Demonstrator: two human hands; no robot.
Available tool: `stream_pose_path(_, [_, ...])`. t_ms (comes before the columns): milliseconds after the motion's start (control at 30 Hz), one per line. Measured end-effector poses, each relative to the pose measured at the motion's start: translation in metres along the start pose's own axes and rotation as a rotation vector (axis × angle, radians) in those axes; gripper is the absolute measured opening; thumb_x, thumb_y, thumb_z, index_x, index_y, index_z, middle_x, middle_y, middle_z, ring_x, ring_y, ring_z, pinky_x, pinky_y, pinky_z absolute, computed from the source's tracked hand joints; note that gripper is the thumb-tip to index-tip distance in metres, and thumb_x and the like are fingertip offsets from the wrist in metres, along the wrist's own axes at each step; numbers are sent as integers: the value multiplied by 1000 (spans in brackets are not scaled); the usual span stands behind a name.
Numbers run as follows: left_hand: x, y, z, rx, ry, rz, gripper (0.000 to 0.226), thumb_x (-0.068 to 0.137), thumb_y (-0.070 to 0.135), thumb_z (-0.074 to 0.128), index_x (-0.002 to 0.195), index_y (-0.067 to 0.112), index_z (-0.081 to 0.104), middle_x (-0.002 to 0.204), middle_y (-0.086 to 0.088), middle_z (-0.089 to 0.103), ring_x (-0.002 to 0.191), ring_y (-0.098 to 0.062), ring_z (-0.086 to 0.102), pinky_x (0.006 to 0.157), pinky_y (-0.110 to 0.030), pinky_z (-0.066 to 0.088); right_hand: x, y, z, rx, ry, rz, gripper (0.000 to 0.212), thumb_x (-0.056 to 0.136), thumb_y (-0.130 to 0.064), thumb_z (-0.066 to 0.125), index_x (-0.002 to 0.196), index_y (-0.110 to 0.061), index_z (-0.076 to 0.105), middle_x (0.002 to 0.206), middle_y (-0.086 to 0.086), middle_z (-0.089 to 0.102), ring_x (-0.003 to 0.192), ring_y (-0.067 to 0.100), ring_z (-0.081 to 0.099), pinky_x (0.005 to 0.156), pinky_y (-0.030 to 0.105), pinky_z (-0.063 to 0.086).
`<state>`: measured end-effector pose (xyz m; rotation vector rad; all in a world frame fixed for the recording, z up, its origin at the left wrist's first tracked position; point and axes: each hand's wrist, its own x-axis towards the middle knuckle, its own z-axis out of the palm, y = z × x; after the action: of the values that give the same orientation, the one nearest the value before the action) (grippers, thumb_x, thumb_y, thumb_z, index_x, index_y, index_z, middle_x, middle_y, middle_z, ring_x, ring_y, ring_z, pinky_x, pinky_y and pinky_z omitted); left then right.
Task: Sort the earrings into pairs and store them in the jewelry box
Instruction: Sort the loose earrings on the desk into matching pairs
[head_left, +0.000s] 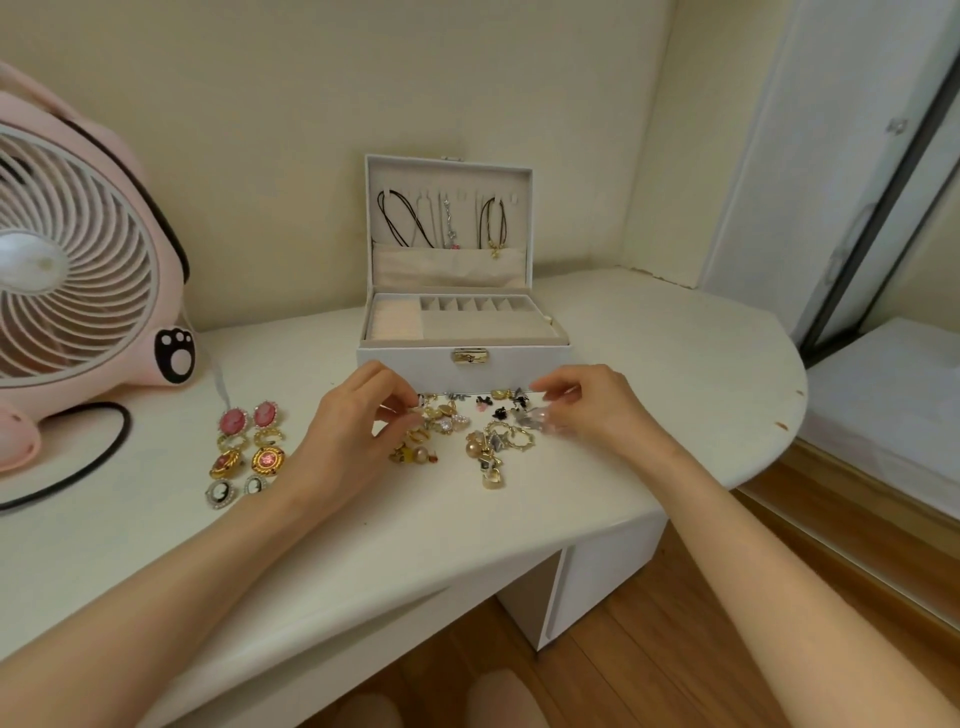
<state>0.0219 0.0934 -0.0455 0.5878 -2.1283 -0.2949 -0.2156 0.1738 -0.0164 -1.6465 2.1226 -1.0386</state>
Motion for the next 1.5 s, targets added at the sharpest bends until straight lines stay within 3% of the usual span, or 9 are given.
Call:
stream_pose_path(233, [-1, 7, -1, -20, -20, -9, 7, 83, 10, 66, 86, 8, 61, 85, 2, 58, 80, -8, 58, 70, -12, 48, -38, -34, 1, 15, -404, -273, 20, 73, -2, 74, 83, -18, 74, 80, -18, 62, 73, 2, 52, 66, 12, 43])
stream_pose_path(433, [-2, 10, -2, -28, -78, -14, 9, 84, 16, 65, 89, 9, 62, 83, 3, 63, 74, -8, 61, 68, -20, 50, -38, -29, 16, -21, -356, -274, 13, 69, -10, 79, 78, -16, 72, 80, -12, 64, 71, 3, 51, 66, 13, 41])
stream_pose_path(600, [3, 21, -7, -93, -82, -67, 8, 83, 17, 67, 85, 11, 63, 75, 11, 63, 74, -8, 61, 63, -11, 47, -39, -33, 22, 25, -286, -308, 5, 73, -15, 77, 77, -15, 75, 84, -6, 67, 71, 6, 53, 65, 12, 40])
stream_pose_path(833, [11, 31, -33, 71, -302, -179, 8, 84, 26, 66, 83, 21, 61, 73, 18, 61, 72, -2, 60, 68, -22, 49, -33, -54, 39, 210, -183, -314, 7, 74, -12, 76, 72, -16, 70, 82, 1, 69, 73, 14, 59, 60, 17, 45])
stream_pose_path(1033, [-16, 21, -77, 199, -363, -296, 11, 81, 32, 68, 76, 28, 59, 73, 14, 62, 55, 6, 55, 50, -18, 40, -37, -78, 74, 206, -276, -377, 5, 75, -13, 74, 75, -17, 71, 83, -6, 69, 69, 6, 55, 65, 16, 43])
stream_pose_path(1167, [-39, 10, -104, 194, -391, -257, 18, 77, 31, 73, 69, 34, 56, 83, 9, 66, 74, 1, 58, 66, -20, 48, -42, -90, 94, 195, -308, -437, 4, 74, -13, 75, 75, -15, 72, 82, -9, 66, 70, 10, 55, 69, 22, 45])
stream_pose_path(1267, [-53, 5, -116, 229, -434, -197, 23, 73, 24, 77, 68, 35, 57, 86, 10, 61, 80, 10, 52, 68, -6, 39, -45, -99, 103, 194, -309, -465, 7, 73, -14, 75, 72, -19, 70, 87, -5, 67, 69, 9, 54, 70, 24, 44])
stream_pose_path(1400, [-68, 0, -125, 331, -447, -184, 10, 71, 31, 76, 70, 30, 66, 86, 13, 54, 88, 17, 44, 68, -5, 34, -46, -109, 112, 162, -304, -469, 4, 74, -18, 75, 73, -18, 71, 87, -7, 66, 66, 4, 50, 73, 28, 45])
stream_pose_path(1500, [-73, -5, -131, 345, -445, -203, 18, 70, 35, 76, 67, 40, 60, 86, 14, 54, 88, 0, 47, 67, -8, 35, -49, -115, 121, 136, -304, -464, 7, 74, -20, 76, 72, -19, 69, 86, -9, 64, 66, 2, 49, 74, 31, 46])
